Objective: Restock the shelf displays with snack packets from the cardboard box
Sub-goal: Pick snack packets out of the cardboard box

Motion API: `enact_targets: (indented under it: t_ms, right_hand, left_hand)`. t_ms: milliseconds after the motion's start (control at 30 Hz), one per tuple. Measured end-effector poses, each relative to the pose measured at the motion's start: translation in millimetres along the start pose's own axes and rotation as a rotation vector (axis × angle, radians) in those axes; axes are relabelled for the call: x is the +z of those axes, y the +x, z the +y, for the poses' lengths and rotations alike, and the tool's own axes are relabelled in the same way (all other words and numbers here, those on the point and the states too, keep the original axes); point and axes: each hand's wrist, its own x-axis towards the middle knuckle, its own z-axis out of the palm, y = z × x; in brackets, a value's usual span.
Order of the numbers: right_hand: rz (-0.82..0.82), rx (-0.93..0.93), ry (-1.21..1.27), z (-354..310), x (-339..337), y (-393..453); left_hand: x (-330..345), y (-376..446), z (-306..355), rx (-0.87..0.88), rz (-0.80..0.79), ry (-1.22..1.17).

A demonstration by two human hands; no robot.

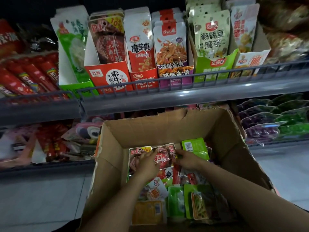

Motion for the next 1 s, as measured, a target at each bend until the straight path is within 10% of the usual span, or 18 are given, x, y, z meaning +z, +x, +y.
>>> enact_targets:
  t_ms: [433,1000]
  right_hand:
    - [0.128,0.162,0.729,-7,7,10]
    - [0.376,-0.217,0.158,-66,-50,-41]
  left_hand:
    - [-1,0,2,-0.035,0.039,-0.210]
    - [-61,-19,37,0.097,0.455,-0.590]
